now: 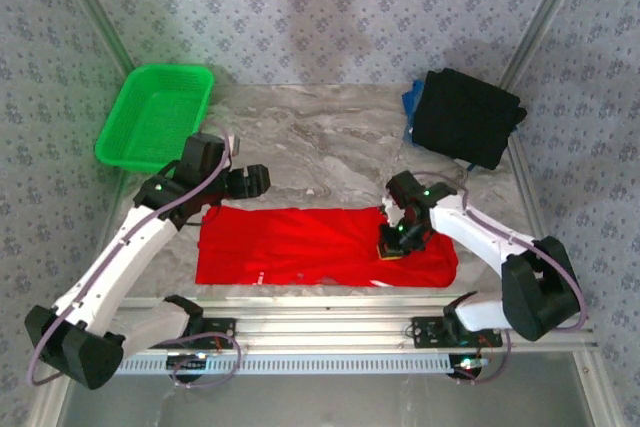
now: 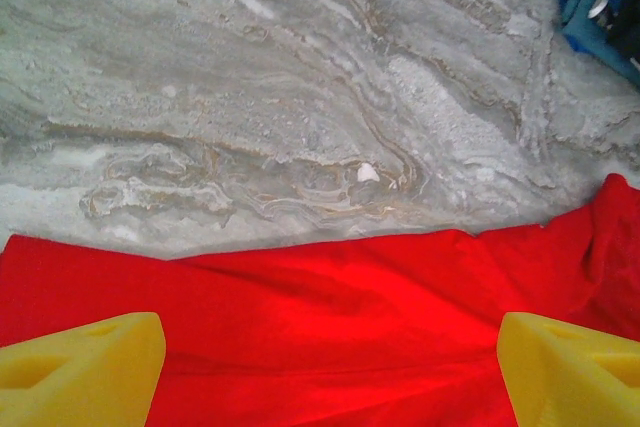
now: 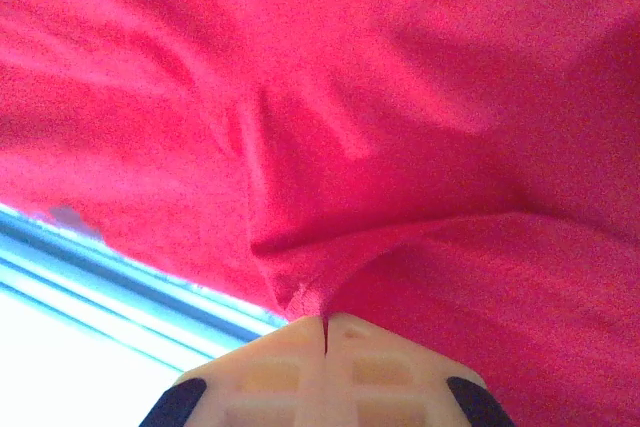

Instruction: Fold and stack the t-shirts

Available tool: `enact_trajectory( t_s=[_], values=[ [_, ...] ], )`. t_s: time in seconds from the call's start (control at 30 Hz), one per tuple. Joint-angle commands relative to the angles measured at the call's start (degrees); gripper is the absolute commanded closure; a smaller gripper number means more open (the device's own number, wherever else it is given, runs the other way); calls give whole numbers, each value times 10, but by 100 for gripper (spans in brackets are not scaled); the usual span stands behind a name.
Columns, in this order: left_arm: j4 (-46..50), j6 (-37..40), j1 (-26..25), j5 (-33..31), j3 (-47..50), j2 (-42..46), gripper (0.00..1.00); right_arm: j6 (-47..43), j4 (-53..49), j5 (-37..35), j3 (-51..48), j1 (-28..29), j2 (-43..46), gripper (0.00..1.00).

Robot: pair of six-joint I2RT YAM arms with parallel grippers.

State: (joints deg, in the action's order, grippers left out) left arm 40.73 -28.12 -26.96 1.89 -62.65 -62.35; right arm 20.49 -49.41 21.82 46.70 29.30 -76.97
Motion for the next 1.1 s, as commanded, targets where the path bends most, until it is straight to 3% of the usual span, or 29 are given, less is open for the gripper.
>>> enact_trajectory(
  t_s=[0.0,0.23,0.43,0.53,0.67,1.07],
  values=[
    [-11,-13,2,2,9,-9,14,51,-26,39,-14,24,9,94],
    [-44,-23,-5,-5,25,-38,12,75,-83,70,7,41,61,65],
    [-62,-5,-15,-13,6,-107,11,109,-116,-29,46,-37,79,55],
    [-56,4,-22,-19,-16,-161,11,126,-91,-45,28,-90,54,60],
    [-51,-6,-21,-11,-33,-230,12,128,-11,-16,16,-82,18,64],
    [-78,-8,-21,-5,-14,-276,13,71,34,-7,50,-86,-98,73]
  ],
)
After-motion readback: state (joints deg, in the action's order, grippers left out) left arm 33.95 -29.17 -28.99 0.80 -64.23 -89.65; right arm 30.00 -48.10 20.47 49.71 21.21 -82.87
